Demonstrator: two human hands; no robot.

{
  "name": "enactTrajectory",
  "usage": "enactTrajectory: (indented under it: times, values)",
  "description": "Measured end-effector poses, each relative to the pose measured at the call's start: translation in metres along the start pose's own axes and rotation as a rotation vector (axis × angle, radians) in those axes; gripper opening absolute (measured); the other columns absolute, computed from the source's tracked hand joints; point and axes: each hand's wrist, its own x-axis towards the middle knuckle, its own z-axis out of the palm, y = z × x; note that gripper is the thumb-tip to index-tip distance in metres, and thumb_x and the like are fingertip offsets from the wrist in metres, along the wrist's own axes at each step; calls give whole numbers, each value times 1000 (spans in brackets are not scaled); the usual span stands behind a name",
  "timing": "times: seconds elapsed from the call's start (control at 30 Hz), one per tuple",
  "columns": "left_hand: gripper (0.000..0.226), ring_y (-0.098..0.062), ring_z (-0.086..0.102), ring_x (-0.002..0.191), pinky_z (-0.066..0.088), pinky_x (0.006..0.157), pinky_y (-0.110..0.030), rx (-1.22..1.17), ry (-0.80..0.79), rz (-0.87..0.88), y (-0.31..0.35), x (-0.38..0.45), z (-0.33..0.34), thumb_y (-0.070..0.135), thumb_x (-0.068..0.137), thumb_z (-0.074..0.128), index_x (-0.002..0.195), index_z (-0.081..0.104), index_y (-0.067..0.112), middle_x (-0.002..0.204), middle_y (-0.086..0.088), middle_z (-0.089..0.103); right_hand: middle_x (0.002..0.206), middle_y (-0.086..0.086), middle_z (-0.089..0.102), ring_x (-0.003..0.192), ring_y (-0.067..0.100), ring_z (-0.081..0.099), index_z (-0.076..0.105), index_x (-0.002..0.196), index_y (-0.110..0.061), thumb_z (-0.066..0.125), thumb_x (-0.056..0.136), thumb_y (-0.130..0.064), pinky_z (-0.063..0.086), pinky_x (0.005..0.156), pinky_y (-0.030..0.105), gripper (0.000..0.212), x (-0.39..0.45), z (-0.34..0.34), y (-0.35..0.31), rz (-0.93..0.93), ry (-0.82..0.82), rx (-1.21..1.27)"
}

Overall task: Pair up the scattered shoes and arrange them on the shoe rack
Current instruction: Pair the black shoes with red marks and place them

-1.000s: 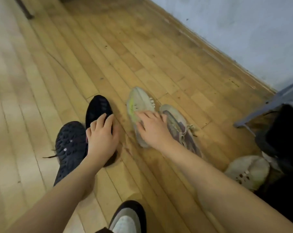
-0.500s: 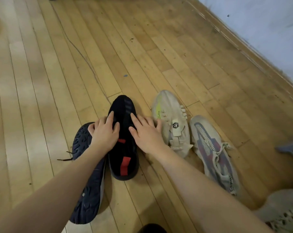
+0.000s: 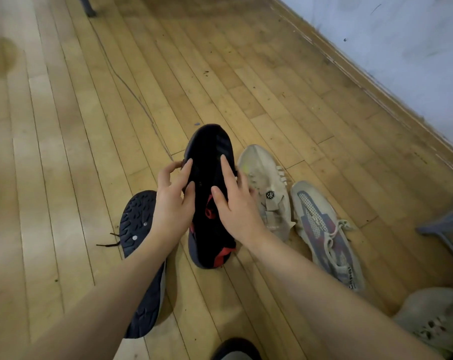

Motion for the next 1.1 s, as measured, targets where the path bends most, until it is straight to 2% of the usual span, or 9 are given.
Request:
enactTrajectory:
  times: [0.23,0.4,0.5,0.57,0.7,0.83,0.9,1.0,1.1]
  values:
    - [45,20,38,103,40,90,-8,-106,17,206,74,2,16,8,94,47,138,41,17,134,-6,37,146,14,28,123,29,40,13,149,-25,36,99,-35,36,101,45,56,-28,-80,-6,-23,237,-193]
    - [47,25,34,98,39,85,-5,-173,-63,416,128,-24,62,2,93,47,138,41,10,130,-13,37,140,10,33,118,22,41,19,148,-23,40,99,-31,37,101,45,55,-87,-143,22,49,350,-272]
    - [49,28,28,100,38,86,-6,-206,-175,497,156,-49,92,2,92,48,140,39,10,130,-14,37,137,11,37,120,17,35,25,147,-18,42,98,-28,32,101,36,53,-136,-169,45,112,424,-316]
    - [51,23,32,98,42,84,-13,-223,-275,523,175,-69,111,4,93,47,142,35,14,130,-8,34,138,11,35,123,19,35,26,147,-18,41,98,-29,27,100,33,52,-171,-181,59,193,456,-325]
    - [54,-7,48,92,46,82,-21,-224,-496,506,206,-110,145,8,96,42,145,26,22,130,0,28,138,10,34,119,22,41,27,146,-19,37,97,-34,29,99,35,53,-233,-198,85,341,496,-360]
    - [53,18,41,89,32,72,3,-183,-677,505,223,-138,175,8,97,39,146,24,21,130,-4,27,131,10,40,115,23,46,36,142,-15,39,96,-33,27,93,29,50,-281,-203,106,460,553,-396]
    - [53,14,40,87,31,72,3,-196,-793,458,226,-149,188,8,98,36,147,22,22,132,-4,25,134,11,38,119,21,39,36,143,-15,40,97,-32,27,95,31,49,-299,-201,113,517,549,-397]
    - [53,-7,42,99,34,83,-10,-153,-895,483,229,-160,206,9,98,34,148,18,21,135,-7,25,144,10,30,121,13,17,29,146,-17,40,99,-32,23,103,33,50,-319,-200,124,610,501,-343]
    - [52,-29,44,116,35,100,-38,50,-972,525,229,-158,233,28,98,32,148,16,22,140,-7,28,149,6,29,131,14,24,29,146,-18,35,100,-34,16,104,35,49,-325,-197,147,636,415,-377]
